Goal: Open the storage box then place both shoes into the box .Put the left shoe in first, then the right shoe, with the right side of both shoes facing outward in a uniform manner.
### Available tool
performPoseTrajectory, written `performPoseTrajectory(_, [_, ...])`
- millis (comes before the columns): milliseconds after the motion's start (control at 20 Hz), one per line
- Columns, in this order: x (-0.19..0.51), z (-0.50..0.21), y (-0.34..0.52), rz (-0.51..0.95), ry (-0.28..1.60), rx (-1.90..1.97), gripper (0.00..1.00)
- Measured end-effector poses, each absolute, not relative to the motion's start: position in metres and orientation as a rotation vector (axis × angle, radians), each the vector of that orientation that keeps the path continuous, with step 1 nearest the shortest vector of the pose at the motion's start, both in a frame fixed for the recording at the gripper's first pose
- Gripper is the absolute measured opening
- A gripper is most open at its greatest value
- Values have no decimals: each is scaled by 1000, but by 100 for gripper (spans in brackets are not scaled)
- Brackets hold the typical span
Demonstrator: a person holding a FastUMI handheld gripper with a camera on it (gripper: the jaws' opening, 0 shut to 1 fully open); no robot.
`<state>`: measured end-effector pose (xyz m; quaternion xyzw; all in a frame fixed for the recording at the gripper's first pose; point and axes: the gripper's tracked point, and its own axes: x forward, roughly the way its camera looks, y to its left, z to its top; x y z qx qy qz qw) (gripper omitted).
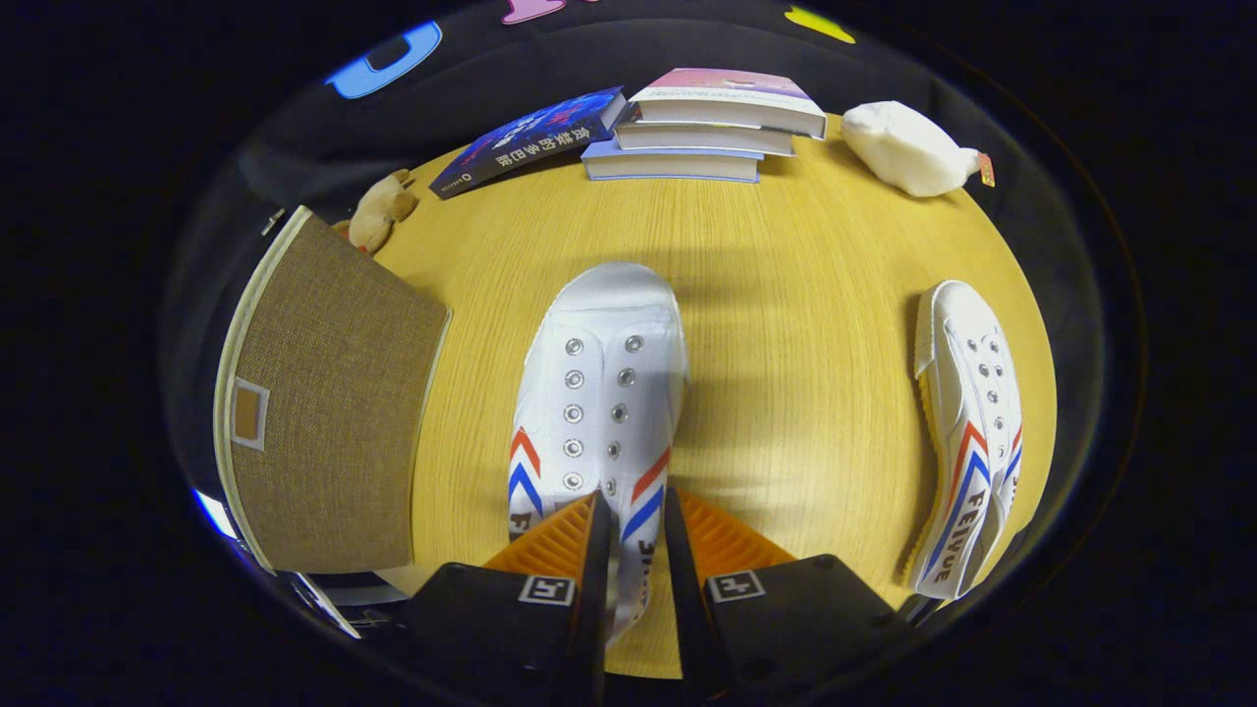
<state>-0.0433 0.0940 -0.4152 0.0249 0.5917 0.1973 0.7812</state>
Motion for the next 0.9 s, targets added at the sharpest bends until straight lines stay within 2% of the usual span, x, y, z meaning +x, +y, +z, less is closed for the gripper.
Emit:
performPoseTrajectory(100, [-43, -416, 94, 446, 1270, 58, 27])
performPoseTrajectory(150, [-43, -415, 93, 446, 1270, 64, 26])
performPoseTrajectory(300, [-41, -412, 91, 425, 1264, 106, 10])
performPoseTrajectory(400, [-41, -413, 90, 425, 1262, 122, 7])
performPoseTrajectory(650, [-41, -404, 93, 395, 1253, 166, 5])
performPoseTrajectory(900, [-37, -367, 91, 363, 1194, 160, 5])
